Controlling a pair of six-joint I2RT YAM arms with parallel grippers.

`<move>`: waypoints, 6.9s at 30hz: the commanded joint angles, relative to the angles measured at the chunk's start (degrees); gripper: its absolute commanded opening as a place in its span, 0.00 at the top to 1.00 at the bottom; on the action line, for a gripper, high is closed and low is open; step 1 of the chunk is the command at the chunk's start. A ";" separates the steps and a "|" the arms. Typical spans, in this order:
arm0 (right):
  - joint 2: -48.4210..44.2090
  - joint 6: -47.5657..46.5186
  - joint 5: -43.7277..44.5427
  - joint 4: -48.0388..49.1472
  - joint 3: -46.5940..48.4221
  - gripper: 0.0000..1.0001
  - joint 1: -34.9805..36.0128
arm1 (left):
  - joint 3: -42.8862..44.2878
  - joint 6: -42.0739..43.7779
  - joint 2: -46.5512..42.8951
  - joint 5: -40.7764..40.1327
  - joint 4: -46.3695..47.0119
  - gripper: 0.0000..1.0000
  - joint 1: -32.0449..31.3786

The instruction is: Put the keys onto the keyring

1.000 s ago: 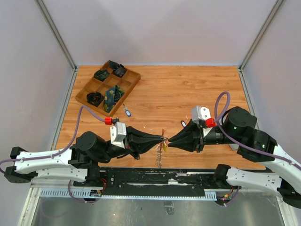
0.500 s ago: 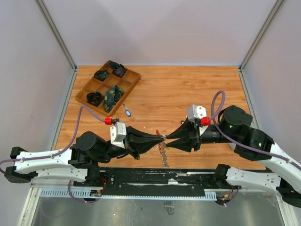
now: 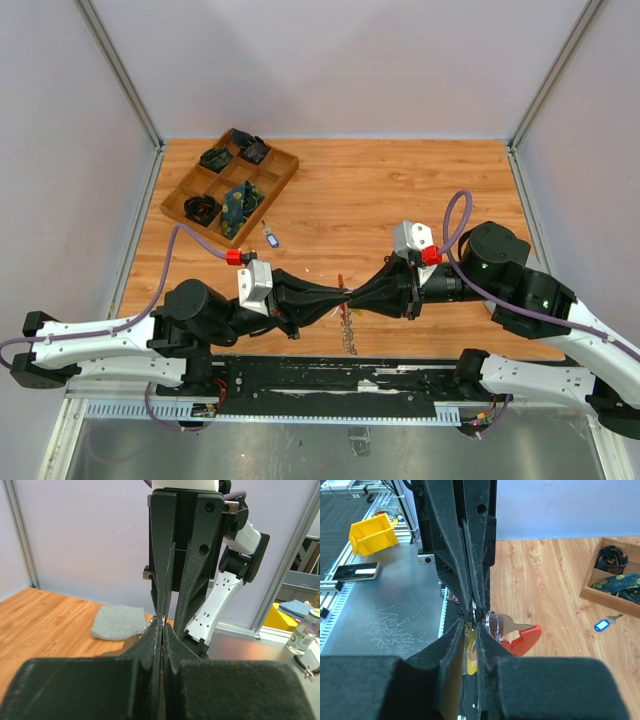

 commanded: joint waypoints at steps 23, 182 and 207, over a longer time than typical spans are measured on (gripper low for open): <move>2.19 -7.07 -2.32 -15.11 12.30 0.99 0.91 | 4.80 -1.46 2.11 11.22 1.38 0.68 0.21; 1.78 -5.59 3.76 -14.49 8.71 0.99 2.60 | 4.22 -0.77 2.53 0.57 0.11 0.99 0.21; 0.44 -8.32 12.98 -23.51 9.95 0.57 2.60 | 6.67 0.52 4.19 -7.61 -7.68 0.99 0.21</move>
